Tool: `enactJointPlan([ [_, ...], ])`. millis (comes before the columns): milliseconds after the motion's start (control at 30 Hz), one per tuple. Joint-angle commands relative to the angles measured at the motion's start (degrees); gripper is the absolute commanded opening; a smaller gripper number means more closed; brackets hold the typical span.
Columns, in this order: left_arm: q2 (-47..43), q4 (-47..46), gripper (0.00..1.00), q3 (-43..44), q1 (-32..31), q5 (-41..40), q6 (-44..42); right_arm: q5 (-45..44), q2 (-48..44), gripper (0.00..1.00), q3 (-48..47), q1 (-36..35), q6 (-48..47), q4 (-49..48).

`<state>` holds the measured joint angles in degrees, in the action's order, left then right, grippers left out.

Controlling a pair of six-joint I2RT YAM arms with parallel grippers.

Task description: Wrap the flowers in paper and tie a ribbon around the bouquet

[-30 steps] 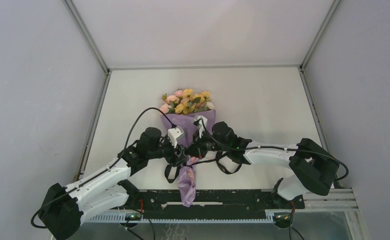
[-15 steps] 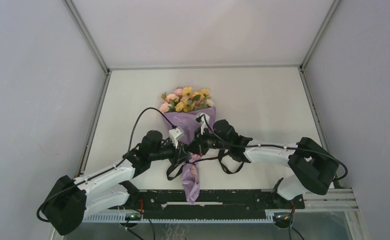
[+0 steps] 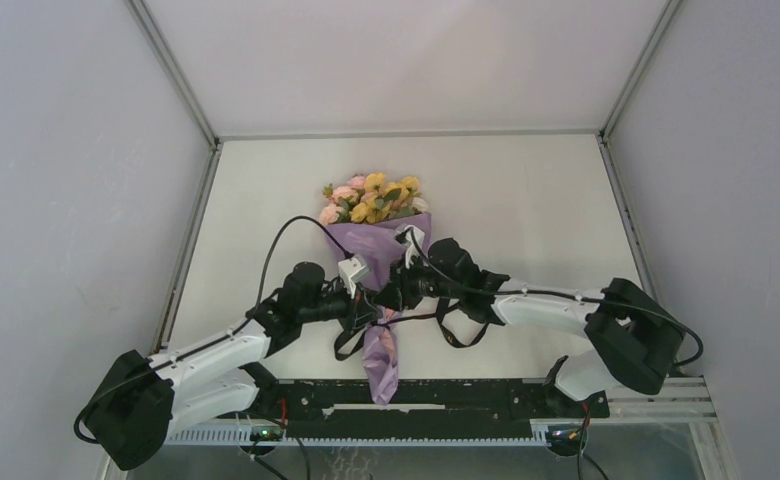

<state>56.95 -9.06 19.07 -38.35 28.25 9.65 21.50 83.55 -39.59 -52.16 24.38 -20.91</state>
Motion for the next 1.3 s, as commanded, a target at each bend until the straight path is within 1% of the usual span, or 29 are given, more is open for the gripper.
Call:
enactJointPlan([
  [0, -0.8, -5.61, 0.0, -0.69, 0.06, -1.43, 0.81, -2.08, -9.24, 0.41, -2.07, 1.91, 0.94, 10.71],
  [67, -1.04, -5.57, 0.0, -0.81, 0.07, -1.53, 0.73, -8.66, -14.61, 0.44, -2.02, 4.13, 3.05, 21.56],
  [167, -1.13, -5.7, 0.0, -0.94, 0.12, -1.95, 0.72, -20.92, -20.74, 0.44, -1.83, 7.82, 10.42, 40.31],
  [200, -1.06, -5.68, 0.0, -0.94, 0.12, -2.16, 0.72, -23.46, -22.05, 0.45, -1.39, 8.06, 12.37, 44.58],
  [267, -1.07, -5.59, 0.0, -0.96, 0.07, -2.73, 0.57, -25.0, -23.46, 0.48, 0.02, 6.84, 15.26, 49.09],
  [300, -1.09, -5.53, 0.0, -0.91, 0.05, -3.01, 0.48, -24.82, -23.67, 0.5, 1.03, 5.97, 16.54, 49.82],
  [367, -0.78, -5.66, 0.0, -1.01, 0.07, -3.15, 0.18, -23.29, -23.07, 0.57, 2.96, 4.45, 18.38, 48.77],
  [433, -0.6, -5.75, 0.0, -1.17, 0.09, -3.5, -0.12, -19.43, -21.07, 0.66, 5.03, 4.26, 18.98, 44.91],
  [467, -0.53, -5.8, 0.0, -1.27, 0.08, -4.09, -0.23, -17.82, -19.58, 0.68, 5.81, 4.66, 18.9, 42.74],
  [700, -0.13, -6.99, 0.0, -2.28, 0.05, -6.32, -0.68, -12.43, -6.43, 0.68, 6.55, 5.86, 15.3, 32.22],
  [733, -0.12, -7.02, 0.0, -2.33, 0.03, -6.34, -0.68, -12.37, -5.13, 0.65, 6.55, 5.84, 14.91, 32.12],
  [767, -0.08, -7.07, 0.0, -2.34, -0.04, -6.49, -0.73, -12.28, -4.05, 0.59, 6.55, 5.93, 14.61, 32.34],
  [800, -0.15, -7.12, 0.0, -2.37, 0.03, -6.58, -0.77, -12.1, -3.54, 0.46, 6.55, 6.13, 14.33, 32.72],
  [833, -0.23, -7.25, 0.0, -2.37, -0.02, -6.93, -0.77, -11.61, -3.64, 0.29, 6.55, 6.37, 13.91, 32.9],
  [867, -0.3, -7.27, 0.0, -2.45, 0.02, -7.21, -0.85, -10.6, -4.51, 0.16, 6.5, 6.77, 13.24, 33.08],
  [900, -0.23, -7.33, 0.0, -2.46, 0.02, -7.51, -0.86, -9.42, -5.88, 0.04, 6.28, 7.34, 12.59, 33.47],
  [933, -0.18, -7.36, 0.0, -2.48, 0.02, -7.77, -0.94, -7.89, -8.12, 0.0, 5.56, 7.87, 11.36, 34.18],
  [1000, -0.13, -7.58, 0.0, -2.62, 0.03, -8.1, -1.03, -3.64, -13.61, 0.0, 2.34, 8.46, 7.67, 36.02],
  [1100, -0.35, -7.96, 0.0, -2.96, -0.02, -8.3, -1.29, 4.39, -20.59, 0.0, -5.4, 7.18, 2.18, 36.19],
  [1167, -0.41, -8.41, 0.0, -3.18, 0.03, -7.7, -1.6, 6.13, -22.9, 0.0, -10.35, 6.06, 1.25, 33.31],
  [1267, -0.52, -8.74, 0.0, -3.39, -0.02, -7.44, -1.65, 7.03, -21.99, 0.0, -13.96, 6.08, 3.99, 23.48],
])
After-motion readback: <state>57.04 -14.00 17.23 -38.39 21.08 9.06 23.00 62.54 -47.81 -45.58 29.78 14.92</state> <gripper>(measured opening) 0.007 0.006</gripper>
